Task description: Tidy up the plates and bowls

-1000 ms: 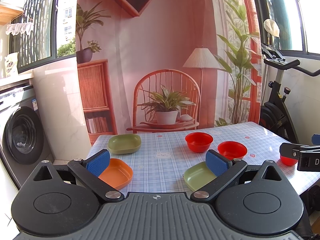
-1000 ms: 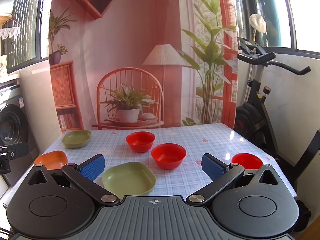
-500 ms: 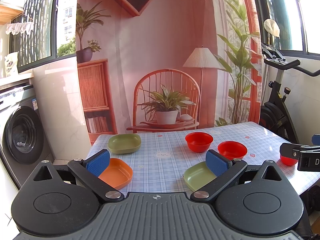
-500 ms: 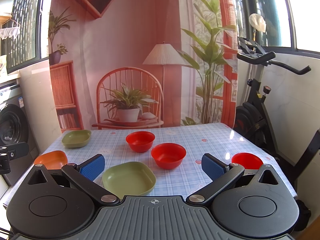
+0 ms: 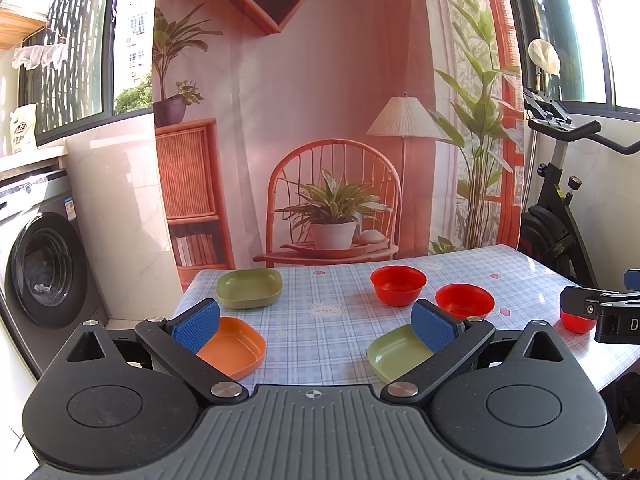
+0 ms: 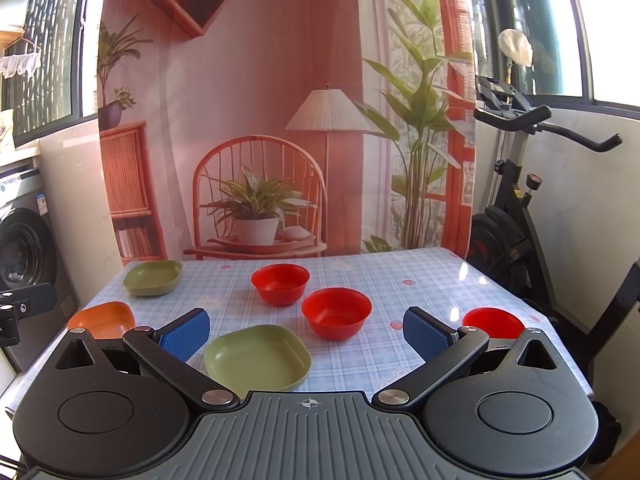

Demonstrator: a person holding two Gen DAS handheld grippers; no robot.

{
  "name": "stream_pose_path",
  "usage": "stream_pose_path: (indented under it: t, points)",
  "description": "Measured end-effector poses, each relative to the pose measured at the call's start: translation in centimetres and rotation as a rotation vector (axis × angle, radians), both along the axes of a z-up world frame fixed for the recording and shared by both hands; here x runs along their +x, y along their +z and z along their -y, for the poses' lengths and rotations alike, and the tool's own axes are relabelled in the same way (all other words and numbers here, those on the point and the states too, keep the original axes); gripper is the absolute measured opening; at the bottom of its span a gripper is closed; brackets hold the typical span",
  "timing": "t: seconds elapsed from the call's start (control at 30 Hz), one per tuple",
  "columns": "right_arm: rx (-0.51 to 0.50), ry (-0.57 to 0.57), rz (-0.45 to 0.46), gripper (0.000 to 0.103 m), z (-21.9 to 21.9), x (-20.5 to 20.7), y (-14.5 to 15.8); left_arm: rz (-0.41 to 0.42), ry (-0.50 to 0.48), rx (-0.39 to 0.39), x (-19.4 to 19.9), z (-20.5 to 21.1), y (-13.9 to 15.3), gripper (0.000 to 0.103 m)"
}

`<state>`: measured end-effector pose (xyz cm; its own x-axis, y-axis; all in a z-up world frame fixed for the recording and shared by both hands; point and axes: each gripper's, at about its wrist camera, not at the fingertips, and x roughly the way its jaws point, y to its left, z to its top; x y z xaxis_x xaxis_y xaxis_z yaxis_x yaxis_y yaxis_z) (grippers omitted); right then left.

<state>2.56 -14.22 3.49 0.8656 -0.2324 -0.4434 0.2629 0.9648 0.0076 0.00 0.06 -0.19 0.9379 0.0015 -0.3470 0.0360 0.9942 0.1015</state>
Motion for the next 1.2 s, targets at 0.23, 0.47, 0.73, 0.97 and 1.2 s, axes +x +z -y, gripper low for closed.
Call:
stream_pose_path:
  t: [0.23,0.47,0.73,0.97,1.2]
  points:
    - [0.000,0.000,0.000,0.103,0.0,0.0,0.0,-0.001,0.000,-0.002,0.0,0.0,0.0,0.103]
    - [0.000,0.000,-0.001,0.103,0.1,0.0,0.0,-0.004,-0.002,-0.002,0.0,0.0,0.0,0.103]
    - [-0.010,0.016,0.021,0.103,0.3,0.1,0.3,-0.029,0.030,-0.027,0.6,-0.7,0.1,0.103]
    - [-0.002,0.035,0.039,0.103,2.1,3.5,0.9,-0.018,0.097,0.005,3.6,-2.4,1.0,0.103]
    - [-0.006,0.057,0.050,0.103,2.7,7.8,1.0,0.003,0.103,0.034,7.1,-4.6,2.7,0.103]
